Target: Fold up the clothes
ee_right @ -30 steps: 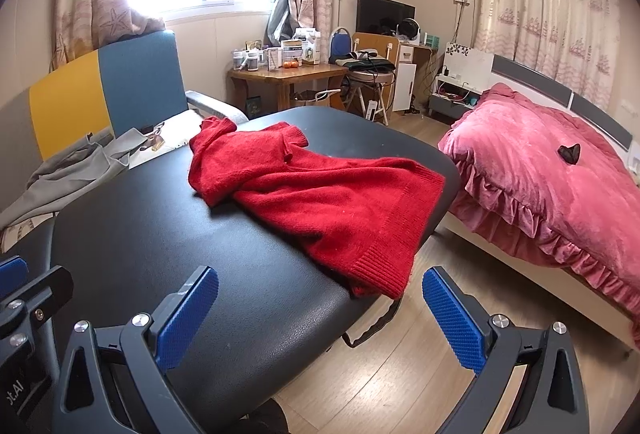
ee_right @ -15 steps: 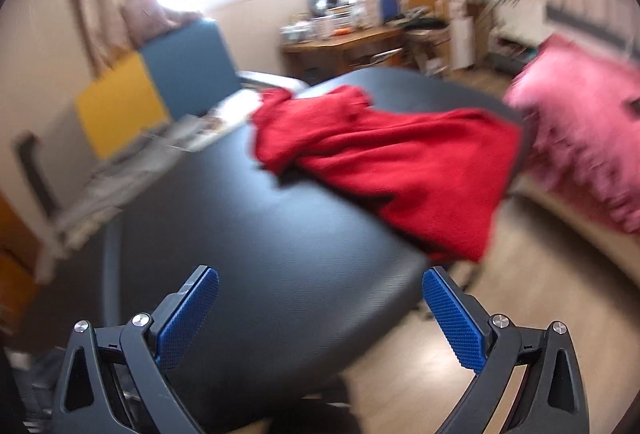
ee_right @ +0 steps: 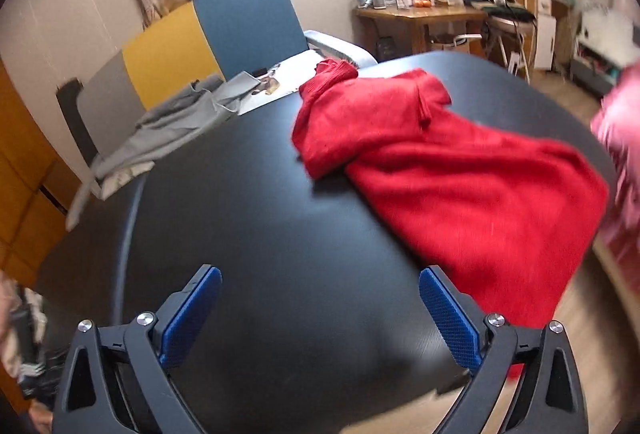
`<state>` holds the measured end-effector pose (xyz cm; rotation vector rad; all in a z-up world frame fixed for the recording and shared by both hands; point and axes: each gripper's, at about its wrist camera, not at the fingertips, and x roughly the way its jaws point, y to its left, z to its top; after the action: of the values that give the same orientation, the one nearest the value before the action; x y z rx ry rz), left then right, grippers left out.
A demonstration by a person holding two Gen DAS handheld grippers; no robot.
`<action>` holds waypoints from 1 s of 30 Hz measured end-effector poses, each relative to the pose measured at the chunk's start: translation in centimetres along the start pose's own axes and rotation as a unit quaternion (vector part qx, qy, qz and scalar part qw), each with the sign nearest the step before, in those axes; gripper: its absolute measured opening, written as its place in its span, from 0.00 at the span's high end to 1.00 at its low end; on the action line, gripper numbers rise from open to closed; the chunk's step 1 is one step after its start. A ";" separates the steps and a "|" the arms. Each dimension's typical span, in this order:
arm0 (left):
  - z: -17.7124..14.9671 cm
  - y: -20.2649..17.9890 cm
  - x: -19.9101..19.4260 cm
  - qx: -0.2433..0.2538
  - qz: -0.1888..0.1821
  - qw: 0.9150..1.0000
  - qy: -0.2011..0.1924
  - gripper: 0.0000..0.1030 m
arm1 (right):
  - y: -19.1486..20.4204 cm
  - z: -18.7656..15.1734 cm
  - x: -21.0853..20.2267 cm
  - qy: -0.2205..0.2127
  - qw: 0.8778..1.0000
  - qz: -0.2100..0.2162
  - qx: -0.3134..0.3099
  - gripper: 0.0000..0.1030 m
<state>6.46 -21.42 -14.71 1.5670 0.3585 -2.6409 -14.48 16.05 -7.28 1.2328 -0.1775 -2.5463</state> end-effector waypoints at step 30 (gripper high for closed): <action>-0.8 -1.8 0.7 0.041 0.056 0.998 -0.009 0.36 | -1.0 11.1 16.7 0.055 0.996 -0.053 0.042 0.83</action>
<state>6.51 -19.44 -15.40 1.5369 0.1578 -2.6131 -33.11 11.38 -13.04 1.4457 -0.2011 -2.5740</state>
